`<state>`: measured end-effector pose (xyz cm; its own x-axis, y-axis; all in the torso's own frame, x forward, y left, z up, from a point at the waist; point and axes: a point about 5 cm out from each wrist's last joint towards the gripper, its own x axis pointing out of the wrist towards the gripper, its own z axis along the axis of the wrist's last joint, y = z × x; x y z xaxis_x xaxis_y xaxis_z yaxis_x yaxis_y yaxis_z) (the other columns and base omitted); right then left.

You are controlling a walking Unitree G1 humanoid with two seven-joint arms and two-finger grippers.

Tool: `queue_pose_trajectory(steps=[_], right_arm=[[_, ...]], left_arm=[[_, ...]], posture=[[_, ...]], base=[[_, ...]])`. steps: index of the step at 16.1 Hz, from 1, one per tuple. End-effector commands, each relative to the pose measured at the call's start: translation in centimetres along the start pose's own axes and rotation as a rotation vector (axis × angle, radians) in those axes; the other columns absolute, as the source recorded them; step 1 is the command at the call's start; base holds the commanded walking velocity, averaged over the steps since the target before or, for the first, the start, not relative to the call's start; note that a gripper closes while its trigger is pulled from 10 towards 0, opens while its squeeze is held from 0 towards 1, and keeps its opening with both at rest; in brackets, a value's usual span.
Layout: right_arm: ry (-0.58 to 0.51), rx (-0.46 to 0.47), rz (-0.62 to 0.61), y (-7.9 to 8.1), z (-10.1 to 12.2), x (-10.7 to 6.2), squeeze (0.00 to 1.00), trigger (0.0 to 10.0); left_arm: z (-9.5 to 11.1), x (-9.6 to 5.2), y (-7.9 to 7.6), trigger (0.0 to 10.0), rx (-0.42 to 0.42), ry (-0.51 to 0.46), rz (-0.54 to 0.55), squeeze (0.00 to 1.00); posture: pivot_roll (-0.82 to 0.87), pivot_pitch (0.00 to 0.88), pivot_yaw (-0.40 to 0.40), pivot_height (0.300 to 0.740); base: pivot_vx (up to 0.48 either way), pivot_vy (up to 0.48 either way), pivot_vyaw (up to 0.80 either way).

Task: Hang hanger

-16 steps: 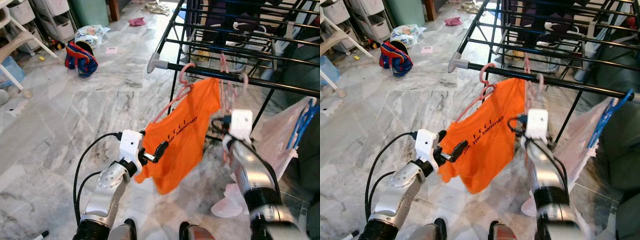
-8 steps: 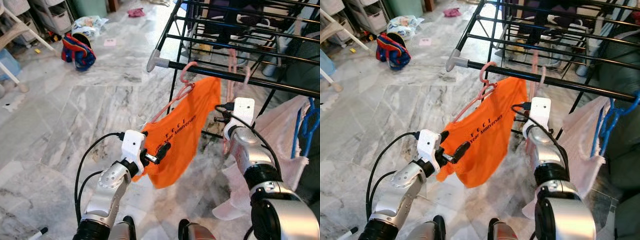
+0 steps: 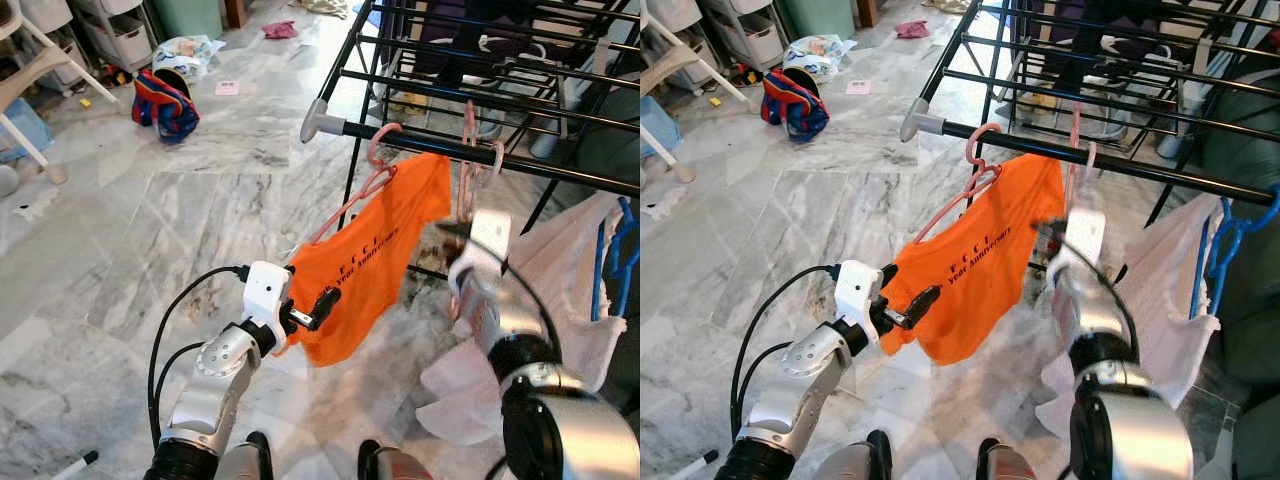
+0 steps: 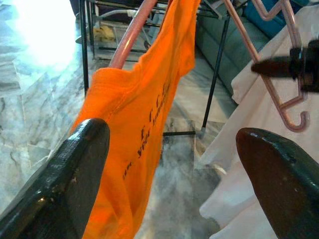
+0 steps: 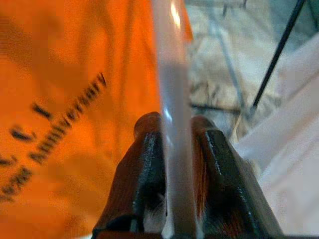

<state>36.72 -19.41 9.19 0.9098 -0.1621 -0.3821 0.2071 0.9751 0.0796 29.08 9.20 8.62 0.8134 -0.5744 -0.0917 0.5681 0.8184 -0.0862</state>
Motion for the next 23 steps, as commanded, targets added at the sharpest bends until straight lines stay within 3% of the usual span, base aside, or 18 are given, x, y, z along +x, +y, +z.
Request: queue_pose_trajectory(steps=[1,4,7,10,12,16,20,23], right_arm=[[0.011,0.010,-0.011,-0.2,-0.4,0.0,1.00,10.0],[-0.114,-0.102,-0.018,-0.1,0.7,-0.3,1.00,10.0],[-0.272,-0.135,-0.033,-0.1,1.5,-1.3,1.00,10.0],[-0.334,-0.155,-0.040,-0.5,0.3,-2.6,1.00,10.0],[-0.379,-0.177,-0.071,-1.5,-0.5,-3.9,1.00,10.0],[-0.480,-0.238,-0.127,-2.7,-0.5,-6.4,1.00,10.0],[-0.683,-0.361,-0.082,-1.2,1.4,-9.8,1.00,10.0],[-0.713,-0.392,-0.023,-0.5,1.9,-11.1,1.00,10.0]], left_arm=[[-0.1,-0.1,-0.1,10.0,0.011,0.011,-0.005,0.00],[-0.1,-0.1,-0.1,10.0,0.015,0.019,-0.008,0.00],[0.0,-0.1,0.0,10.0,0.013,0.010,0.001,0.00],[-0.1,-0.3,0.1,10.0,0.013,0.010,0.001,0.00],[-0.1,-0.3,0.0,10.0,0.013,0.013,0.001,0.00],[-0.1,-0.6,0.2,10.0,0.017,0.011,0.004,0.00],[1.3,-0.9,1.1,10.0,0.090,-0.037,0.062,0.00],[2.5,-1.2,1.4,10.0,0.162,-0.090,0.144,0.00]], posture=[[0.02,0.207,0.004,0.740],[0.02,0.206,0.005,0.740],[0.02,0.206,0.002,0.740],[0.02,0.210,0.002,0.740],[0.01,0.215,0.003,0.740],[0.00,0.229,0.015,0.740],[0.03,0.241,0.015,0.740],[0.03,0.242,-0.001,0.740]], base=[[0.000,0.000,0.00],[0.000,0.000,0.00],[0.000,0.000,0.00],[0.000,0.000,0.00],[0.000,0.000,0.00],[0.000,0.000,0.00],[0.000,0.000,0.00],[0.000,0.000,0.00]])
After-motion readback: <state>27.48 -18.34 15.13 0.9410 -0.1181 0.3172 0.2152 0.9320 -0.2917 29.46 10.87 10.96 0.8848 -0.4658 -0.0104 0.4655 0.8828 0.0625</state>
